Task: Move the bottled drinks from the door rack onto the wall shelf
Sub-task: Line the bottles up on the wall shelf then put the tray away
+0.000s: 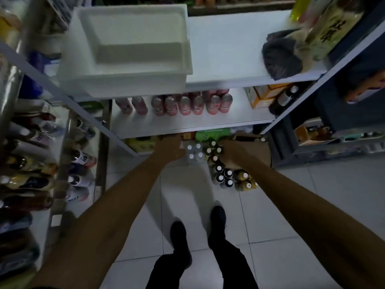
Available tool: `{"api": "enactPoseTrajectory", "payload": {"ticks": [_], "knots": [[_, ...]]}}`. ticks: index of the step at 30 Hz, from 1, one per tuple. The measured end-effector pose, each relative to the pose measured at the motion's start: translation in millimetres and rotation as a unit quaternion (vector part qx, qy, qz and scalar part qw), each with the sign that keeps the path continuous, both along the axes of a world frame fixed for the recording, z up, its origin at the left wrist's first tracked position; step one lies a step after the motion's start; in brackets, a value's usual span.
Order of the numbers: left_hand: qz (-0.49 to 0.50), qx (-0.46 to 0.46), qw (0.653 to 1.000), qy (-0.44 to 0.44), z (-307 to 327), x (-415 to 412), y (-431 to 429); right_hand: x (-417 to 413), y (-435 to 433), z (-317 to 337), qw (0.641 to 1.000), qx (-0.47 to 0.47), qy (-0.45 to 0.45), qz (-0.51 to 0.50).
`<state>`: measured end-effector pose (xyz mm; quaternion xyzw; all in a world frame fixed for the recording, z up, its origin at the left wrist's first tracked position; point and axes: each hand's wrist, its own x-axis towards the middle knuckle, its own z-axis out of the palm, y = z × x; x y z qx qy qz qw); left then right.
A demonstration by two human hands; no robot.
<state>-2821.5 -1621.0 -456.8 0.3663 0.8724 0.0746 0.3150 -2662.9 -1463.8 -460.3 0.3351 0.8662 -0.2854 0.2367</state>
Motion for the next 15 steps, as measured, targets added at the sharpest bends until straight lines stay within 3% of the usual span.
{"api": "enactPoseTrajectory", "payload": {"ticks": [4,8,15], "knots": [[0.045,-0.062,0.997,-0.024,-82.3,5.8,24.1,-4.3,22.9,-81.0,1.000,-0.017,0.023,0.000],[0.038,-0.093,0.994,-0.040,-182.9,10.5,29.7,-5.8,34.1,-170.0,0.997,-0.043,0.010,-0.065],[0.106,-0.088,0.984,-0.110,-347.4,-0.2,22.2,-8.8,41.1,-321.0,0.995,-0.070,0.005,-0.069]]}}
